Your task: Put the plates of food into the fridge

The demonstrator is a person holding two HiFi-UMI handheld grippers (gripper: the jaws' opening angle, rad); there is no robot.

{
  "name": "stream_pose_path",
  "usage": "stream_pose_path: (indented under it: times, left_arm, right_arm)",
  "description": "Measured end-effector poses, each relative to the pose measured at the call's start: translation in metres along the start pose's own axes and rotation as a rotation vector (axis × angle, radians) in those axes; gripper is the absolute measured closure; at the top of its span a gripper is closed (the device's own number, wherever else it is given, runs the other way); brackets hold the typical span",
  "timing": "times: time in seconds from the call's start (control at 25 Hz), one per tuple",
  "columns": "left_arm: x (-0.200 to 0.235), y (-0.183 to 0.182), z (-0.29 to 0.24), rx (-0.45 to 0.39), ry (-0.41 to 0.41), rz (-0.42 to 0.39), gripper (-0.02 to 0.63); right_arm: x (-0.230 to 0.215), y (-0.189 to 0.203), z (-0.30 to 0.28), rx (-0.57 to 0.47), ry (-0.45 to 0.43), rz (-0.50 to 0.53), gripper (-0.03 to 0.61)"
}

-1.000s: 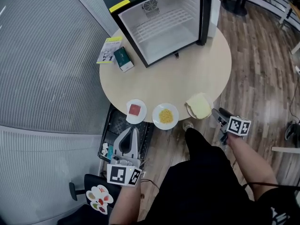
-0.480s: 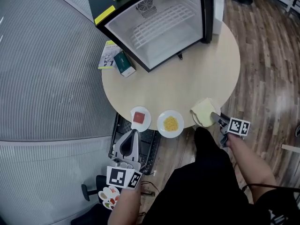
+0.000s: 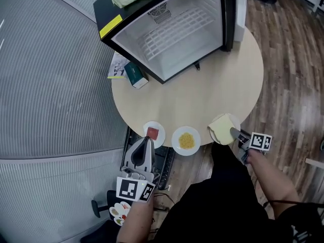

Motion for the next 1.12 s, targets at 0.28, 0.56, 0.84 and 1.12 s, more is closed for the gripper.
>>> stream_pose_path:
  times: [0.28, 0.56, 0.84, 1.12]
  left_arm:
    - [0.001, -0.012, -0.027, -0.032, 0.025, 0.007, 0.611]
    - [0.013, -0.027, -0.039, -0.066, 0.011, -0.003, 0.611]
    - [0.018, -0.036, -0.046, -0.094, -0.007, 0.007, 0.611]
    - [0.029, -0.041, -0.048, -0.1, -0.05, 0.009, 0.611]
  right_arm:
    - [0.0, -0.011, 0.021, -0.008, 0.058, 0.006, 0.443]
    - [0.079, -0.028, 0.005, -0.005, -0.332, -0.085, 0.457]
    - [0.113, -0.049, -0.007, 0.001, -0.355, -0.061, 0.457]
    - [0.132, -0.064, -0.018, 0.017, -0.341, -0.052, 0.457]
Point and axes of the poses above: the fingertips, and each gripper's own axes: z backward along the fingers, x to its left, y out of its underside, the point moved 3 cm from there along z, backward along the fingers, and after that the axes turned 10 degrees about -z, right-handed, at the moved point
